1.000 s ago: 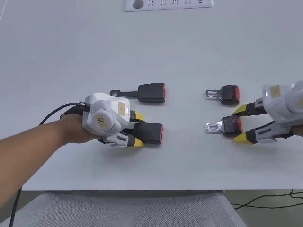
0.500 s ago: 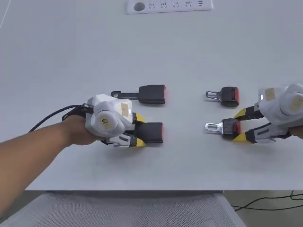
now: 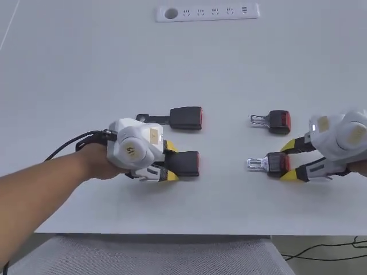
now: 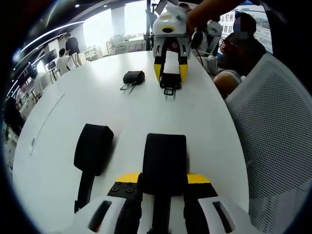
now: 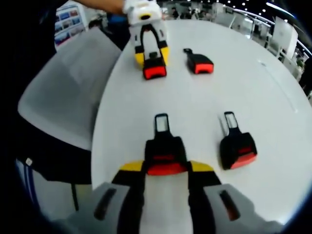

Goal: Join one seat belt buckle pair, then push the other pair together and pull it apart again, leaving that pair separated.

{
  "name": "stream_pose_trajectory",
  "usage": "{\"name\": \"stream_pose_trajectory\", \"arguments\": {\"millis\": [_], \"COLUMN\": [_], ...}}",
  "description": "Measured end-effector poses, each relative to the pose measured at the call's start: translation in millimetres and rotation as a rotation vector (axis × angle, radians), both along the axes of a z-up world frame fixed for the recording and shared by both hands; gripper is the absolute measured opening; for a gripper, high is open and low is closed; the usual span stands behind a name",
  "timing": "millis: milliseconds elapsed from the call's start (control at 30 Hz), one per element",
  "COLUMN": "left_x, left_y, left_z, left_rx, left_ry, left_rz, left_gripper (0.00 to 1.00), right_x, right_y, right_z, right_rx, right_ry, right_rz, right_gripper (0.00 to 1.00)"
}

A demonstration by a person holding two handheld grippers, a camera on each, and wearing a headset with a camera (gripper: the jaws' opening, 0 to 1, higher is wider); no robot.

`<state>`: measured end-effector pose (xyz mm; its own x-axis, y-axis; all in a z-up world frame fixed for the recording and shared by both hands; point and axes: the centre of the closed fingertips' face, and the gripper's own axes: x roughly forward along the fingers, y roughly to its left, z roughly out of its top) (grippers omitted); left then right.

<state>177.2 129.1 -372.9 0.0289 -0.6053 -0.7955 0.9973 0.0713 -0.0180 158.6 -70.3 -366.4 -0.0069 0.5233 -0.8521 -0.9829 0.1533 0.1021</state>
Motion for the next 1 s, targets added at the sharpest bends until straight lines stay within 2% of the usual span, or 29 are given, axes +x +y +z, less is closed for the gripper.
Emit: {"name": "stream_pose_trajectory", "arguments": {"millis": [567, 1000], "left_x": [-0.3, -0.5], "left_y": [-0.6, -1.4], "left_z": [-0.6, -0.4], "left_rx": [0.022, 0.026], "left_ry": [0.005, 0.005], "left_rz": [-0.005, -0.015], "left_gripper": [0.34, 0.34], "right_x": [-2.0, 2.3], "right_y": [32.0, 64.8], "right_z": [-2.0, 0.0], "right_rx": [0.047, 0.13], "right_ry": [-0.007, -0.013], "right_rz": [0.021, 0.009], "right_gripper": [0.33, 0.33]}}
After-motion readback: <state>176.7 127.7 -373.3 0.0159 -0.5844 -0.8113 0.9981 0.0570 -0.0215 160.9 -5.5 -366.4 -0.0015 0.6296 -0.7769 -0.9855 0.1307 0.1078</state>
